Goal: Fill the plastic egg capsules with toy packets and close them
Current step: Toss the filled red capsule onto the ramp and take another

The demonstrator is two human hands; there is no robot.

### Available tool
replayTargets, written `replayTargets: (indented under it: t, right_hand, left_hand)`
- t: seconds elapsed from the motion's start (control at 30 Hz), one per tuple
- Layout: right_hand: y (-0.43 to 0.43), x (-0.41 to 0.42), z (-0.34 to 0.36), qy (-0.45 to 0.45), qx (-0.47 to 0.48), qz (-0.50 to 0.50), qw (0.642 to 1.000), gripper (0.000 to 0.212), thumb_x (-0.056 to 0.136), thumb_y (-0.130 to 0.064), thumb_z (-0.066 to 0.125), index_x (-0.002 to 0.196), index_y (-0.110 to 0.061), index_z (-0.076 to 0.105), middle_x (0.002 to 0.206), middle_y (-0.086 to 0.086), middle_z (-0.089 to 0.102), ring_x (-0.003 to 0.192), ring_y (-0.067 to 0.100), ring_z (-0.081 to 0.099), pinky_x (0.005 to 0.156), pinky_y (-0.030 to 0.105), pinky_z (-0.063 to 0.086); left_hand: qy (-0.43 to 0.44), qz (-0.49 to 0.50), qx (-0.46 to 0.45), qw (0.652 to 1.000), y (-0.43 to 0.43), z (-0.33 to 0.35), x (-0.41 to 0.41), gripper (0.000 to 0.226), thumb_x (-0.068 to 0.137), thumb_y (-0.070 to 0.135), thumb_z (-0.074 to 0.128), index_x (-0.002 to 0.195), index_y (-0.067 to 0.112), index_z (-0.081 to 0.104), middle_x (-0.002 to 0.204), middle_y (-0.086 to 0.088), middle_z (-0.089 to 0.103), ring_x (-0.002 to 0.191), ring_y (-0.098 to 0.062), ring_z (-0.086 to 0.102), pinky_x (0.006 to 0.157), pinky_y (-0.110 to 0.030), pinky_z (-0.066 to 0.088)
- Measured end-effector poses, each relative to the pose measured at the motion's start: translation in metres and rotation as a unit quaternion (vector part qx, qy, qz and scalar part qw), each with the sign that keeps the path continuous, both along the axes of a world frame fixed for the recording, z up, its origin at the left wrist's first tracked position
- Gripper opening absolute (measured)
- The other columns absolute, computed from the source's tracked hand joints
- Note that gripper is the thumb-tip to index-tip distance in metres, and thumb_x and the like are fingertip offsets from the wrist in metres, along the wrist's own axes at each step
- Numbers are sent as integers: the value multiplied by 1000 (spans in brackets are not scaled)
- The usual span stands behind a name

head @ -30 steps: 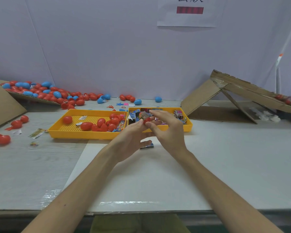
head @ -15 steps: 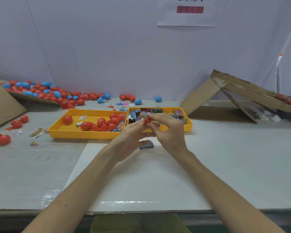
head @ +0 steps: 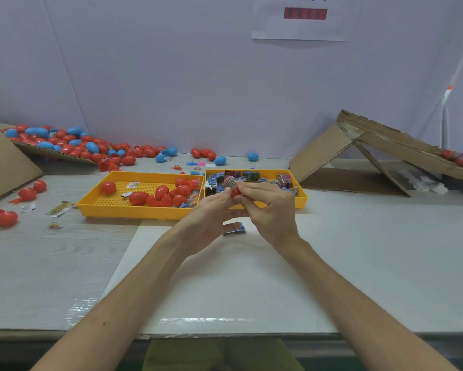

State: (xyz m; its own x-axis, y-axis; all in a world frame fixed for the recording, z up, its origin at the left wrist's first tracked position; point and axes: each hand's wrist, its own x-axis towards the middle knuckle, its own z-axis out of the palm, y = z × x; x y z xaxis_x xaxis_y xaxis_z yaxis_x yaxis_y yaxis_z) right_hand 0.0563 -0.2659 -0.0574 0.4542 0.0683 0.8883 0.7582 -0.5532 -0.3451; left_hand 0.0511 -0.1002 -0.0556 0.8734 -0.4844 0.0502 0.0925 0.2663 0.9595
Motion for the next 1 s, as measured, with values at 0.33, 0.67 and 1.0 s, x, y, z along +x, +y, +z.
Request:
replayTargets:
  t: [0.33, 0.67, 1.0]
  right_hand:
    - [-1, -1, 2, 2, 3, 4, 1000, 27, 78, -3, 83, 104, -8, 79, 98, 2, 78, 93, 11, 72, 84, 32, 57]
    - [0, -3, 4, 30, 10, 35, 999, 32, 84, -7, 77, 116, -6, 74, 111, 3, 76, 103, 9, 69, 93, 25, 55]
    - [-3, 0, 0, -8, -5, 8, 1000, 27, 80, -7, 80, 106, -6, 77, 102, 3, 77, 101, 10, 70, 83, 35, 57]
  left_hand:
    - [4, -4, -1, 1000, -1, 2, -4, 44, 103, 55, 45, 126, 27, 71, 142, 2, 61, 122, -19, 63, 99, -38, 43]
    - [-1, -14, -16, 1000, -1, 5, -6, 39, 105, 53, 43, 125, 33, 70, 143, 4, 61, 124, -19, 64, 98, -40, 45]
    - [-2, -17, 4, 1000, -2, 2, -4, 44, 102, 59, 45, 129, 32, 68, 142, 2, 61, 127, -20, 61, 104, -43, 40]
